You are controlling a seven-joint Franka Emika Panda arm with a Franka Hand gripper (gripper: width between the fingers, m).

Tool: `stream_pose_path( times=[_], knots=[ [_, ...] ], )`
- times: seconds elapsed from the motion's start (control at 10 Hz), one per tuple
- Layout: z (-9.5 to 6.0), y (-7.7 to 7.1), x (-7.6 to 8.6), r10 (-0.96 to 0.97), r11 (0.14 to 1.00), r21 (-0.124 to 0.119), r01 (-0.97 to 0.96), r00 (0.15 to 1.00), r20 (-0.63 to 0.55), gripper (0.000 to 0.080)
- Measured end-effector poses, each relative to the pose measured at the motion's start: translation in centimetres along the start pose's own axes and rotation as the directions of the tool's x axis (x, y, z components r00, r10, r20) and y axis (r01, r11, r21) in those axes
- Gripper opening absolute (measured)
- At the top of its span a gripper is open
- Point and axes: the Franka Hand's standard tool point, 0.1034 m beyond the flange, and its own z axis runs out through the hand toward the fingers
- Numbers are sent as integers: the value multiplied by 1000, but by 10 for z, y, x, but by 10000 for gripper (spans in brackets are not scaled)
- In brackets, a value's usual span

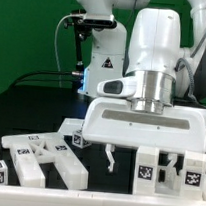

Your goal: Assemble chair

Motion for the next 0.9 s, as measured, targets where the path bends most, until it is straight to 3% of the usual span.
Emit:
stream_pose_path(
  times=[0.3,0.5,0.6,0.7,0.9],
  knots=[
    [3,1,1,-3,1000,-2,3,1000,1,626],
    [3,1,1,-3,1000,-2,3,1000,1,253],
    [3,1,1,-3,1000,-2,3,1000,1,253],
    [3,4,1,0,1000,-7,0,1000,1,78],
    [3,4,1,-1,1000,-7,1,1000,0,32]
  ],
)
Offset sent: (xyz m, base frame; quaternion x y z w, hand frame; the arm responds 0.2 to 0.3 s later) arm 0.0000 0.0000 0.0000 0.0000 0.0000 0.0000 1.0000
